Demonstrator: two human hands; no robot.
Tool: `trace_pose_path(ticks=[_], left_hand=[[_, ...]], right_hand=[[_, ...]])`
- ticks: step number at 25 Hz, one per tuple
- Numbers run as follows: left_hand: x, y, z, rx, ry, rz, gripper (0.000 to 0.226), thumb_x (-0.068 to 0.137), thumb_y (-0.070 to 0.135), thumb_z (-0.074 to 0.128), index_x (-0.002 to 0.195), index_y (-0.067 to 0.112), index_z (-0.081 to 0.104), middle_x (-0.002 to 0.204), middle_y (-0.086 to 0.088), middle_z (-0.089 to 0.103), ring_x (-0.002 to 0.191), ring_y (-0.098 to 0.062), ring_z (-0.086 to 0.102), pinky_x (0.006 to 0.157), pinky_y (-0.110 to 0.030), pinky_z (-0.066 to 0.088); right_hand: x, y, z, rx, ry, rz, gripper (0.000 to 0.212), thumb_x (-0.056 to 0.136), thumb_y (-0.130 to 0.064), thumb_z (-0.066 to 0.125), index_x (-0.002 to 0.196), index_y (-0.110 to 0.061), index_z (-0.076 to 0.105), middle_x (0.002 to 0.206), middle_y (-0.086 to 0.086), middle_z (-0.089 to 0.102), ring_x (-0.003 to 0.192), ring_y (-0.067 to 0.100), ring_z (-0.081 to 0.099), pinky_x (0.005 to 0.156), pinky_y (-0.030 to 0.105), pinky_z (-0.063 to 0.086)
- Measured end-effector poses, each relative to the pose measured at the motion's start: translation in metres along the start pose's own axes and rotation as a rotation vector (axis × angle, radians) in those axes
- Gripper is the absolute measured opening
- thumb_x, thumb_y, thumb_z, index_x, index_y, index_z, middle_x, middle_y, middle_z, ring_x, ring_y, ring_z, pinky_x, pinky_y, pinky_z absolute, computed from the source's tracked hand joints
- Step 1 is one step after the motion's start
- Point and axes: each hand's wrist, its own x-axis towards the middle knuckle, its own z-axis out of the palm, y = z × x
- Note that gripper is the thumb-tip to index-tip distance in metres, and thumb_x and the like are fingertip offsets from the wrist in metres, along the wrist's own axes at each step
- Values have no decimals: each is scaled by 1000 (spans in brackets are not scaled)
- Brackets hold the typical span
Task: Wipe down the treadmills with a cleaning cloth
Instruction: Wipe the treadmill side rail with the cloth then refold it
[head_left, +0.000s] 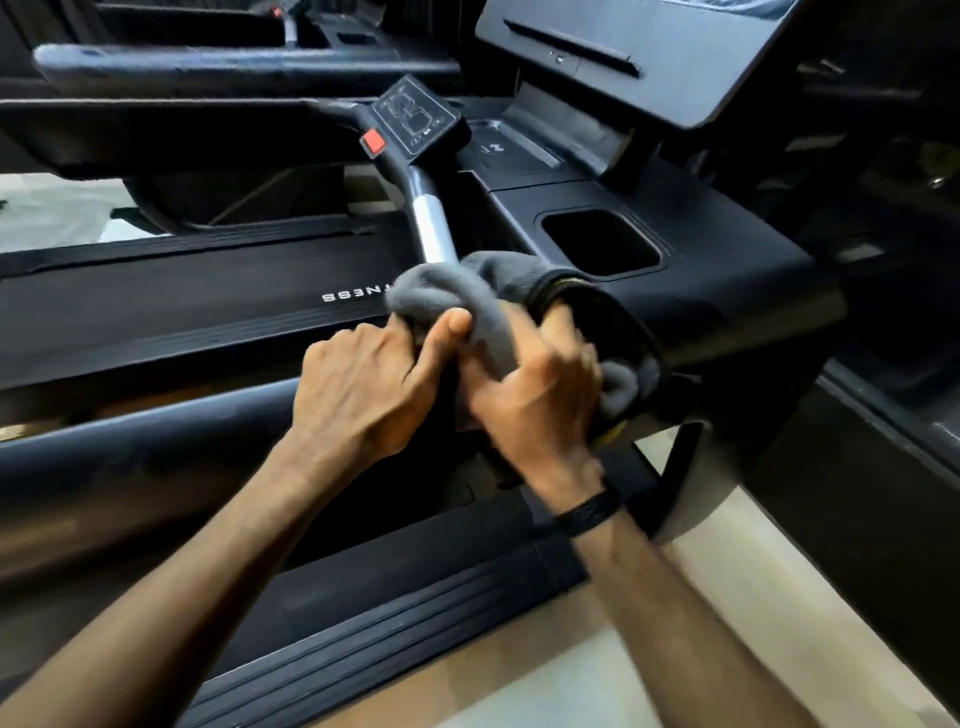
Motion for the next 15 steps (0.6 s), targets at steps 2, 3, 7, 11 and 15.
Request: trace_pose_path(ticks=[2,3,7,11,15], left_hand=[[-2,-2,0,32,-3,21,97,81,81,-11,92,14,59,86,-19,68,88,-41,65,69,-39,28],[-1,0,1,39,-2,23,99,81,82,-11,94,14,60,85,-18,68,88,-40,64,69,-38,28],[-1,3,-1,-8,-3,15,87,77,80,-11,77,15,46,66,-10,53,81,-39,62,68,-38,28],[-2,1,-2,-22,1,44,83,77,83,-7,62,17,40,69,-12,57,77,-40,63,64,-37,26],[-2,1,-4,17,-13,25,82,74,84,-13,66,18,33,56,0,34,62,-27,39,64,-37,25]], right_hand=[[30,56,-12,-77,-6,189,46,85,-56,68,100,-13,71,95,23,60,82,45,61,67,50,51],[49,82,-19,-101,-7,317,51,86,-57,68,106,-10,71,104,25,60,92,46,61,76,51,51],[45,57,-14,-137,31,412,48,85,-54,68,110,-13,70,108,23,59,97,45,60,78,50,50],[-21,-4,-4,-27,-39,16,38,83,-48,64,107,-20,72,84,17,56,66,42,59,54,43,48],[48,84,-27,-90,7,417,53,86,-55,69,114,-10,70,111,24,61,100,45,62,79,46,49]])
